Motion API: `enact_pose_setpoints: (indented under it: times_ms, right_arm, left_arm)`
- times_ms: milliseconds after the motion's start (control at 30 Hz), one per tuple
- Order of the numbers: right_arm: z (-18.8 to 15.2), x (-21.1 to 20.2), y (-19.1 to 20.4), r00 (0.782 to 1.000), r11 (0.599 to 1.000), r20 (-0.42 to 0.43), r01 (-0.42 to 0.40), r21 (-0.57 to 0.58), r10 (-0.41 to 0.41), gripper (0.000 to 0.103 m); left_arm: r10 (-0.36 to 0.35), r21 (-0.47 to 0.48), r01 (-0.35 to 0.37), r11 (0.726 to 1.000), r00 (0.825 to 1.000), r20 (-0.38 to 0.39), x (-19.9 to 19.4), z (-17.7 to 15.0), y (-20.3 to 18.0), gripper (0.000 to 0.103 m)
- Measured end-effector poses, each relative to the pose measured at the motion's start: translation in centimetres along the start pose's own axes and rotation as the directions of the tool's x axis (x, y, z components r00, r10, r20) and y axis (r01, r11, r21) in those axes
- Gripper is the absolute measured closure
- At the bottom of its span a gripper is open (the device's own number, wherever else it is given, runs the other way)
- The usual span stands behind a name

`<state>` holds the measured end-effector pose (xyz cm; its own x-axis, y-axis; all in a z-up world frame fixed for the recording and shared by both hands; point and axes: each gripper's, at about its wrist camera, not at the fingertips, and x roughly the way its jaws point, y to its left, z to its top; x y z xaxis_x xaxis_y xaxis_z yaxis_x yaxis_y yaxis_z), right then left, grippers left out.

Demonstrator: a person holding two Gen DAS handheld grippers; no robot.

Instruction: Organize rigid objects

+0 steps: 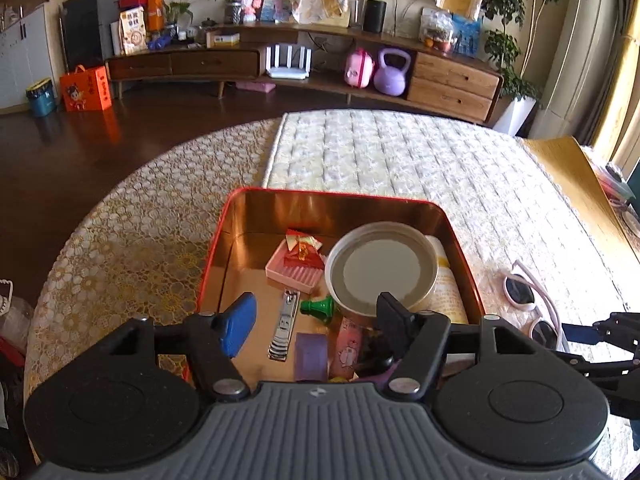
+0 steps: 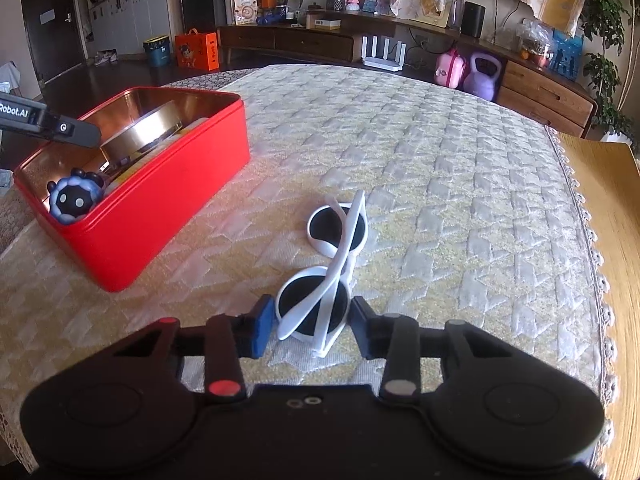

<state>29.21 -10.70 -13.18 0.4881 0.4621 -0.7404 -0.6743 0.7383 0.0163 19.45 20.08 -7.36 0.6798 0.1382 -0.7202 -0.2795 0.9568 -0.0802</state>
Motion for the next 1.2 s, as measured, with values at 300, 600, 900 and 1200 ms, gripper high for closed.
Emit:
enact_pose_setpoints:
  times_ms: [300,600,900,1200]
  right_arm:
    - [0.7,-3.4,0.3,0.997,0.998,0.076,-0.035,0.050,0.031,0.064]
    - [1.0,-5.8,0.8,0.994,0.999,0.112,-0.017,0.043,0.012,0.064]
    - [1.6,-6.9,0.7,0.988,0.999,0.151,0.005,0.045,-0.012,0.064]
    - [2.6,-7.8,1.3,0.982,1.000,0.188,0.012,0.026,-0.017,0.064]
  left_arm:
    - [0.007,-0.009,-0.007,1.000,1.000,0.016,-0.8,-0.1,0.1,0.037]
    - [-0.003,-0.015,0.003,1.000,1.000,0.025,-1.7,-0.5,-0.1,0.037]
    - [-0.005,-0.008,0.005,1.000,0.999,0.037,-2.4,-0.8,-0.3,0.037]
    - [-0.007,-0.015,0.008,1.000,0.999,0.044,-2.9,-0.8,0.0,0.037]
